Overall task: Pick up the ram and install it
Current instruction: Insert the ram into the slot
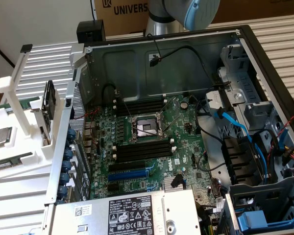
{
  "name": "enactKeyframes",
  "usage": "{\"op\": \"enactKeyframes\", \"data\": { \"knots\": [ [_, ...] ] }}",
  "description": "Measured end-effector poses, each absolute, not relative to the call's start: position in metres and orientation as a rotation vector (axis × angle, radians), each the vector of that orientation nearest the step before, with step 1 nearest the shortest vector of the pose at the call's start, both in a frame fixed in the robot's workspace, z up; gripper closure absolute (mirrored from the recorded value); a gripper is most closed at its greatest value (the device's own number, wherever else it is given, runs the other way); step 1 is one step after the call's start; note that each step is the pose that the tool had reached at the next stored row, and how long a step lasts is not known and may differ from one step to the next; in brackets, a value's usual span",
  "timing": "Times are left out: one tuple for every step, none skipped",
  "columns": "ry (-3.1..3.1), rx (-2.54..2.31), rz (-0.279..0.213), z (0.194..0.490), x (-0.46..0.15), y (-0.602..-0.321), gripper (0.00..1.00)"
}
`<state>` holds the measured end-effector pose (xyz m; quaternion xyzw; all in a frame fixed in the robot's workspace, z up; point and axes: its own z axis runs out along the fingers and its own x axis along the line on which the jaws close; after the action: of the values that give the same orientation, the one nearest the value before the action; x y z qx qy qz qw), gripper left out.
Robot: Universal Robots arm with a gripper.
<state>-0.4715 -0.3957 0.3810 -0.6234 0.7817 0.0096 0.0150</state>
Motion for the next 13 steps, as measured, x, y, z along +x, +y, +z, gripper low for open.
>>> {"op": "enactKeyframes", "data": {
  "knots": [
    [2.419, -1.957, 0.03, 0.38, -0.471, -0.396, 0.89],
    [2.382, -2.004, 0.031, 0.373, -0.468, -0.396, 0.89],
    [2.371, -2.016, 0.03, 0.371, -0.467, -0.396, 0.89],
    [2.361, -2.03, 0.03, 0.37, -0.467, -0.396, 0.89],
    [2.349, -2.045, 0.029, 0.368, -0.466, -0.396, 0.89],
    [2.313, -2.088, 0.028, 0.365, -0.466, -0.396, 0.89],
    [2.294, -2.108, 0.028, 0.363, -0.466, -0.396, 0.89],
    [2.275, -2.129, 0.028, 0.362, -0.466, -0.396, 0.89],
    [2.258, -2.148, 0.028, 0.36, -0.466, -0.396, 0.89],
    [2.248, -2.159, 0.028, 0.358, -0.466, -0.396, 0.89],
    [2.241, -2.166, 0.029, 0.356, -0.465, -0.396, 0.89],
    [2.239, -2.168, 0.029, 0.355, -0.465, -0.396, 0.89],
    [2.239, -2.168, 0.029, 0.353, -0.465, -0.396, 0.89]
  ]
}}
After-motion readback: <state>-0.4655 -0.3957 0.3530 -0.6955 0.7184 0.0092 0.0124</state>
